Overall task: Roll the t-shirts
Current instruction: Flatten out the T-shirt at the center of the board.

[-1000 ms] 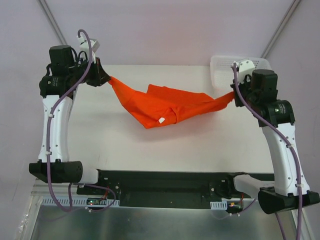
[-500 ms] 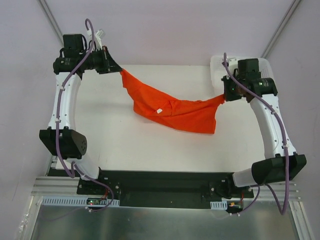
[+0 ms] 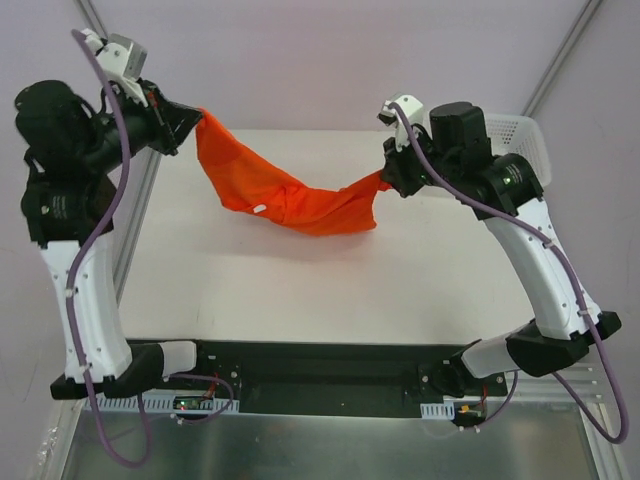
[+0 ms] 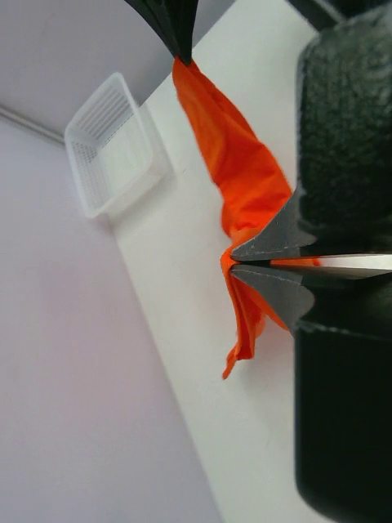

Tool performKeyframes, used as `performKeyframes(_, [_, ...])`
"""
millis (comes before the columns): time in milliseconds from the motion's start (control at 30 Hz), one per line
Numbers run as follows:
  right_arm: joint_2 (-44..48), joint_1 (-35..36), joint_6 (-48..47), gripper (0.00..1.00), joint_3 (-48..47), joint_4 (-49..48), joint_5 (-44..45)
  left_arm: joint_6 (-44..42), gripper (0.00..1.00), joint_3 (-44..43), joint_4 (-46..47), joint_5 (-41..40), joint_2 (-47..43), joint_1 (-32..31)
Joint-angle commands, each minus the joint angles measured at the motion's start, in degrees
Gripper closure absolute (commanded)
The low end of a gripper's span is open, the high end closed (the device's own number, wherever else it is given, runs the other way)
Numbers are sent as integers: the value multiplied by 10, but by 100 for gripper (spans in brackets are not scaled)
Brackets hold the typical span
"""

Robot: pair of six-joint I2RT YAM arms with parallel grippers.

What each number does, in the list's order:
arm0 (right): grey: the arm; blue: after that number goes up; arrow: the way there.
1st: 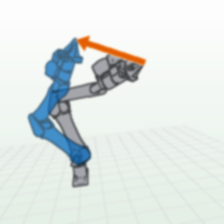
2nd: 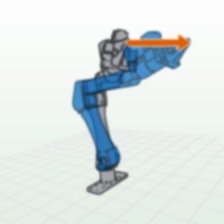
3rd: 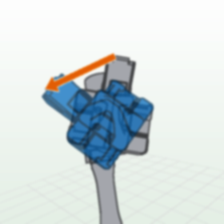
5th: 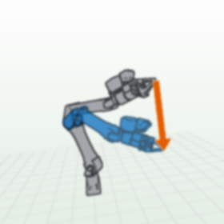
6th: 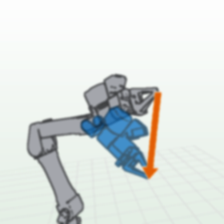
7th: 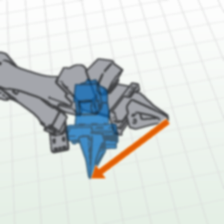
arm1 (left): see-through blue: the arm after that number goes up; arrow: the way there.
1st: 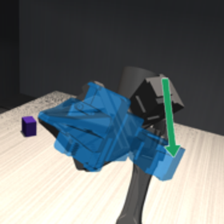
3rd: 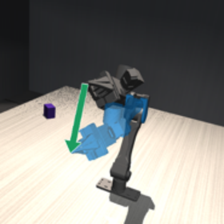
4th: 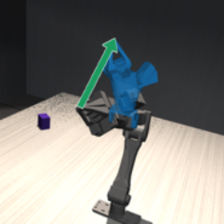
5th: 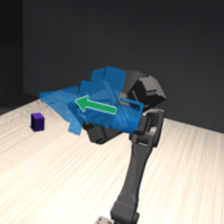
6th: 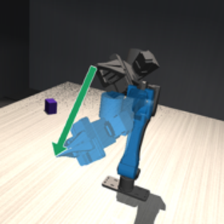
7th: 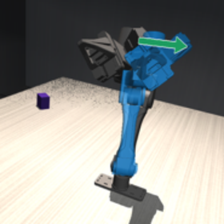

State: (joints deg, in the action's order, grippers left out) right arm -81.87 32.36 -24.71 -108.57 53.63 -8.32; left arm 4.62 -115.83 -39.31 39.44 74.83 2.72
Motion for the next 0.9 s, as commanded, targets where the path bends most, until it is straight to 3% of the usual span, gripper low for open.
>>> performKeyframes(0, [26,10,22,99,-80,-37,50,-60,100,-51,35,-77,-51,4])
performKeyframes(133, [46,3,68,99,-68,-31,107,-47,100,-110,41,-48,-25,4])
performKeyframes(333, [106,-98,148,99,88,-26,107,66,100,-131,66,42,78,-24])
performKeyframes(500, [123,-229,179,99,209,-2,88,48,100,-108,66,25,193,-154])
performKeyframes(600, [101,-270,192,94,279,35,41,84,100,-113,67,21,291,-187])
performKeyframes(700, [83,-322,195,71,347,42,4,93,75,-127,68,13,370,-216])
performKeyframes(733, [80,-333,193,58,354,40,6,95,62,-130,68,-3,381,-219])
performKeyframes(867, [58,-344,150,38,287,24,2,108,39,-79,66,-51,338,-185])
